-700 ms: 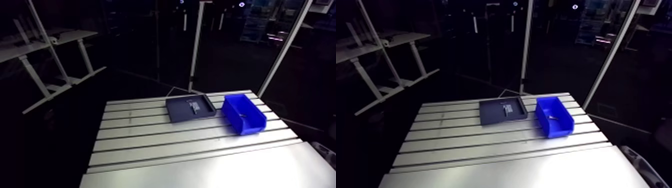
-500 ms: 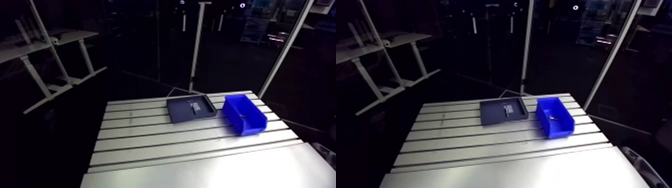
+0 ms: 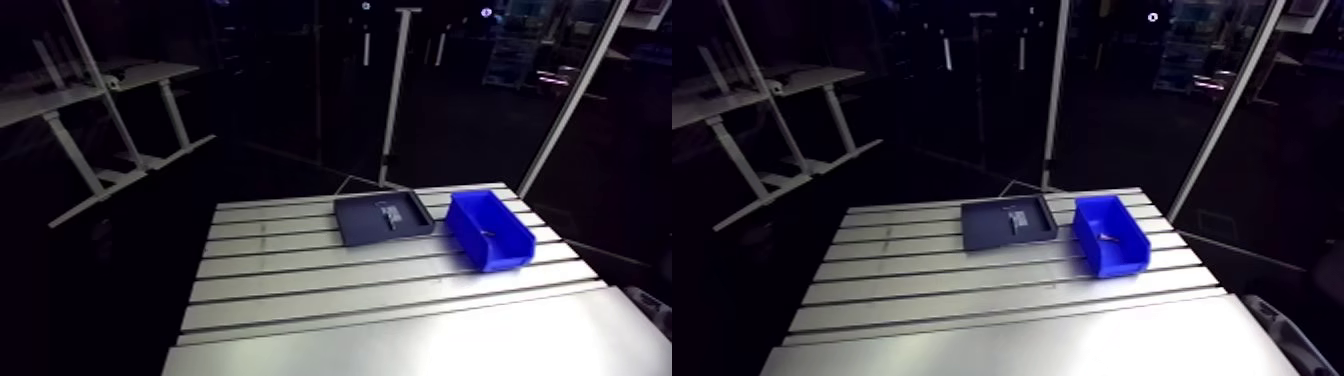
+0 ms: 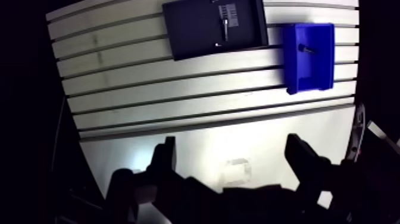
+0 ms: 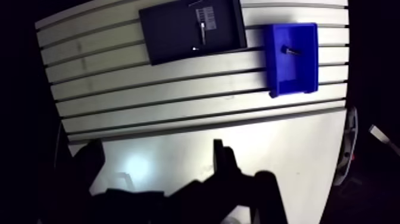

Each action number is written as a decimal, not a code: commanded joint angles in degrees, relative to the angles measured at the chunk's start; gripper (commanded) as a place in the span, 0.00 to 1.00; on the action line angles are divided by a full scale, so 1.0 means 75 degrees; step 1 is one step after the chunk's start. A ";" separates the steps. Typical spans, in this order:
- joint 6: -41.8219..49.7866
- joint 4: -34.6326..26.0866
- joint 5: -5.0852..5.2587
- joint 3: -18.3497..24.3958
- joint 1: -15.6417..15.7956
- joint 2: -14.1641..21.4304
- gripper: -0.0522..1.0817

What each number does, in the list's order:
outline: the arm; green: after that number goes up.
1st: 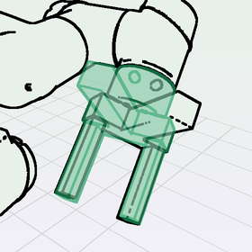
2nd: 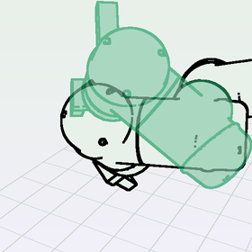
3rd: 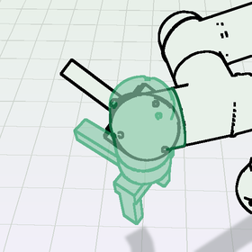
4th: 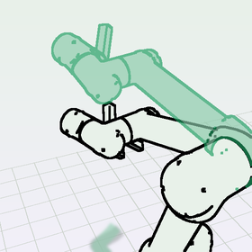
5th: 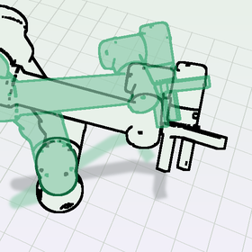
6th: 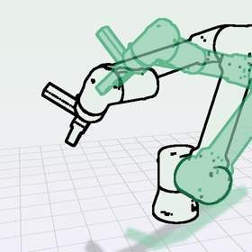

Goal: Pick up the M10 bolt from the tray and put it into the blue bin.

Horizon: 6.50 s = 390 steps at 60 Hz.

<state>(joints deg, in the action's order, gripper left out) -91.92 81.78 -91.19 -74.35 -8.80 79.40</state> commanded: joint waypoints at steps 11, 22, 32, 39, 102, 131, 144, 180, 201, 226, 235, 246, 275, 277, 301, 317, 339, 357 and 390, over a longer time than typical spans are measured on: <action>0.0004 0.0043 0.0013 -0.0027 0.0001 0.0001 0.05; 0.0004 0.0101 -0.0022 -0.0086 0.0001 -0.0021 0.05; -0.0007 0.0366 -0.0022 -0.0201 0.0013 -0.0056 0.05; -0.0042 0.0565 -0.0034 -0.0285 0.0013 -0.0091 0.05; -0.0826 0.2970 -0.0031 -0.1503 -0.0034 -0.1167 0.05; -0.0990 0.3243 -0.0093 -0.1520 -0.0069 -0.1681 0.06; -0.0992 0.3315 -0.0093 -0.1541 -0.0136 -0.1859 0.06; -0.1004 0.3655 -0.0081 -0.1830 -0.0384 -0.2132 0.06; -0.1016 0.3929 -0.0069 -0.1986 -0.0479 -0.2306 0.08; -0.1004 0.4048 -0.0058 -0.2043 -0.0493 -0.2564 0.27; -0.1016 0.4318 -0.0047 -0.2125 -0.0513 -0.2683 0.35; -0.1027 0.4348 -0.0046 -0.2197 -0.0583 -0.2683 0.43; -0.1193 0.4372 -0.0058 -0.2348 -0.0655 -0.2821 0.51; -0.1202 0.4372 -0.0058 -0.2370 -0.0655 -0.2824 0.52; -0.1192 0.4594 -0.0046 -0.2420 -0.0634 -0.2941 0.54; -0.1168 0.4606 -0.0034 -0.2420 -0.0620 -0.2941 0.54; -0.1168 0.4606 -0.0034 -0.2444 -0.0620 -0.2953 0.55; -0.1168 0.4671 -0.0034 -0.2444 -0.0620 -0.3022 0.55; -0.1180 0.4758 -0.0034 -0.2491 -0.0620 -0.3023 0.57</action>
<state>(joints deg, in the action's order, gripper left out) -100.79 117.41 -91.45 -92.99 -13.45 56.73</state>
